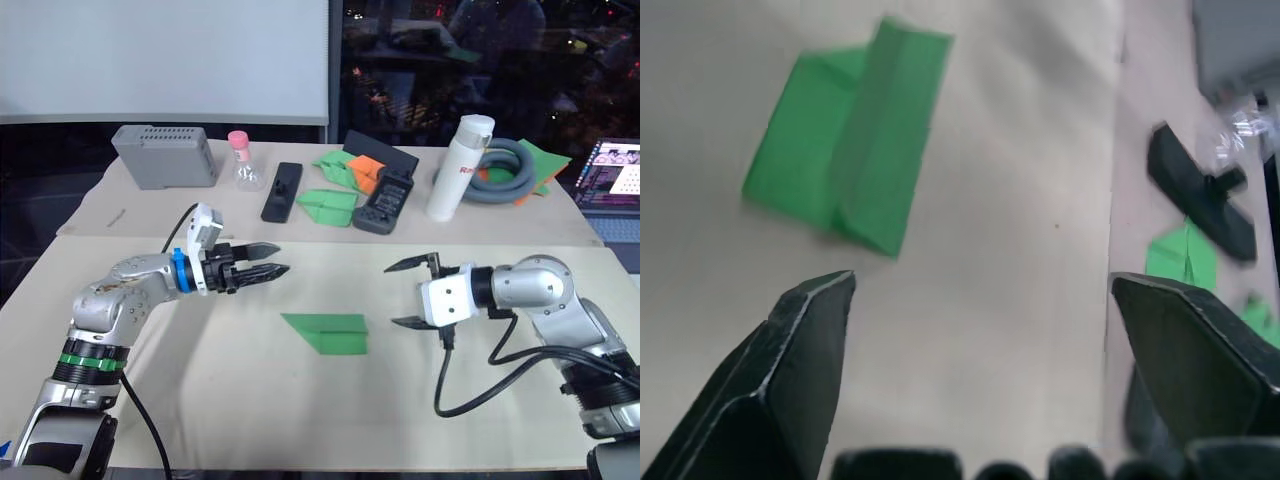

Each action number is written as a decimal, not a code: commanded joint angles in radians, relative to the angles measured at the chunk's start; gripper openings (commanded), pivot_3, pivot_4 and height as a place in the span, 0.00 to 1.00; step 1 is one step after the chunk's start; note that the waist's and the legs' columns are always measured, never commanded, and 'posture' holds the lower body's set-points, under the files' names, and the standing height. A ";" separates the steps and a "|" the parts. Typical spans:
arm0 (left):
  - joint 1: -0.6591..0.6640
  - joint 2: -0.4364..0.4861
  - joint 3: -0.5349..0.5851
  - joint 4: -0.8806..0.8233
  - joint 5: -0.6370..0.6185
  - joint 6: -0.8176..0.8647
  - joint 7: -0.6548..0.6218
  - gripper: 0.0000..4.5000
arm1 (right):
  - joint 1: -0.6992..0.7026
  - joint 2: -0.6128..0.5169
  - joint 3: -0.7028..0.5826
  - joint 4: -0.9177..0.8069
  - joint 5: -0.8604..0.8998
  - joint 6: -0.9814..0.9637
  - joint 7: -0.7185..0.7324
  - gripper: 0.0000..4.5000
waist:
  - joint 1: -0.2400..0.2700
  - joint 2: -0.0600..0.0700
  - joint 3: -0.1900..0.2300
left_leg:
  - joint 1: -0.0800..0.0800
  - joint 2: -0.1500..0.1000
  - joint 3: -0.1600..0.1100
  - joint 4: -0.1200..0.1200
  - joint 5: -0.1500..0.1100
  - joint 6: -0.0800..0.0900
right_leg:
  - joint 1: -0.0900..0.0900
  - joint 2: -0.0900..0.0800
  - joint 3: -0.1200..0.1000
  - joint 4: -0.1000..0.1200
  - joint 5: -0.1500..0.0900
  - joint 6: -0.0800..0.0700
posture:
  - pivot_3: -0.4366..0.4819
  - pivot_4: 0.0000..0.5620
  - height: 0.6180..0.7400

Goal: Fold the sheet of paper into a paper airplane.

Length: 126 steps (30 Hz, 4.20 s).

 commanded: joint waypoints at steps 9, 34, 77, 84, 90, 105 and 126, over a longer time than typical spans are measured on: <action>-0.049 -0.102 -0.205 0.282 0.248 -0.353 -0.170 0.01 | 0.126 0.086 -0.128 -0.420 0.343 0.704 -0.217 1.00 | 0.011 0.000 0.000 | -0.004 -0.001 0.000 0.005 -0.004 0.007 | -0.001 0.000 -0.001 -0.001 0.000 0.000 | 0.48 0.27 1.00; 0.021 -0.116 -0.279 0.360 0.430 -0.447 -0.146 0.00 | 0.272 0.152 0.051 -0.255 -0.074 0.356 -0.232 0.81 | 0.006 0.001 -0.001 | -0.001 -0.001 0.001 0.016 -0.010 0.017 | 0.006 0.002 -0.002 0.000 0.002 0.004 | 0.48 0.27 1.00; 0.119 -0.041 -0.259 0.102 0.300 -0.316 -0.248 0.00 | 0.239 0.153 0.105 -0.014 -0.131 -0.279 0.013 0.01 | 0.008 0.002 -0.001 | 0.004 0.000 0.000 0.015 -0.010 0.017 | 0.013 0.002 -0.001 -0.002 0.001 0.004 | 0.48 0.27 1.00; 0.116 -0.039 -0.295 0.143 0.365 -0.367 -0.242 0.00 | 0.251 0.147 0.102 -0.047 -0.063 -0.175 0.042 0.01 | 0.008 0.002 -0.001 | 0.008 -0.001 0.000 0.015 -0.011 0.018 | 0.017 0.002 -0.001 -0.003 0.001 0.004 | 0.48 0.27 1.00; 0.116 -0.039 -0.297 0.149 0.365 -0.368 -0.241 0.00 | 0.202 0.142 0.076 -0.120 0.153 0.219 0.103 0.01 | 0.007 0.002 -0.001 | 0.010 0.000 0.000 0.015 -0.011 0.019 | 0.018 0.000 -0.001 -0.003 0.001 0.004 | 0.48 0.27 1.00; 0.160 0.015 -0.280 0.123 0.378 -0.377 -0.216 0.00 | -0.004 0.189 0.058 0.003 0.358 1.021 0.091 0.01 | 0.005 0.003 -0.001 | 0.009 -0.001 -0.001 0.013 -0.014 0.020 | 0.016 -0.012 -0.001 -0.003 0.001 0.004 | 0.48 0.27 1.00; 0.166 0.021 -0.283 0.113 0.388 -0.404 -0.181 0.00 | -0.169 0.305 0.192 0.280 0.159 0.888 0.210 0.01 | 0.002 0.004 -0.002 | 0.009 -0.003 -0.001 0.012 -0.014 0.020 | 0.016 -0.009 -0.003 -0.003 0.001 0.004 | 0.48 0.27 1.00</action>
